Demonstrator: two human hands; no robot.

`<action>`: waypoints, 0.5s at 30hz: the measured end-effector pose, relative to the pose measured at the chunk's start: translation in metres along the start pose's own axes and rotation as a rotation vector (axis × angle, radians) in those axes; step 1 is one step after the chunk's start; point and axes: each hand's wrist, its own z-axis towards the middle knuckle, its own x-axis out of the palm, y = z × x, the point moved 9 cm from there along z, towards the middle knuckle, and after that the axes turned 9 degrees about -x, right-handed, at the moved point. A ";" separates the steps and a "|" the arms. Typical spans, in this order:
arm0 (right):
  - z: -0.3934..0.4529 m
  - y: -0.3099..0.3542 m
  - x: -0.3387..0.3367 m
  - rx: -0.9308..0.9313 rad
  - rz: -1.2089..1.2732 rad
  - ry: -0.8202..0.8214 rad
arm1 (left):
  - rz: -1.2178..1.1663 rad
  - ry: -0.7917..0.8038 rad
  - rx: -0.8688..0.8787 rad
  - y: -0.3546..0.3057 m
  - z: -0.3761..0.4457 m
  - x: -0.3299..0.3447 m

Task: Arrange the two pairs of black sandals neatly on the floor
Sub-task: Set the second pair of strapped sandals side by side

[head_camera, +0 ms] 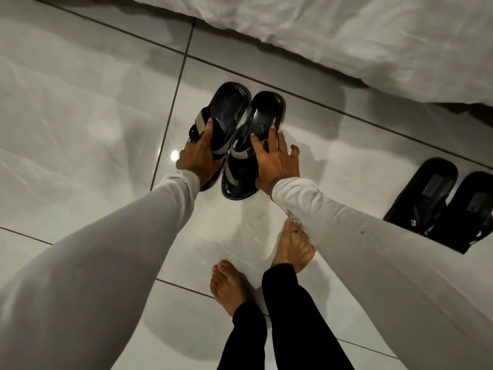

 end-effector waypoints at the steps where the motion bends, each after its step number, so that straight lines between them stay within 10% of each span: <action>1: -0.001 0.000 0.001 -0.002 -0.004 0.008 | -0.017 0.007 -0.013 -0.001 0.002 0.001; 15: 0.000 0.010 0.000 -0.020 0.080 0.020 | -0.047 0.039 0.005 -0.007 0.002 0.010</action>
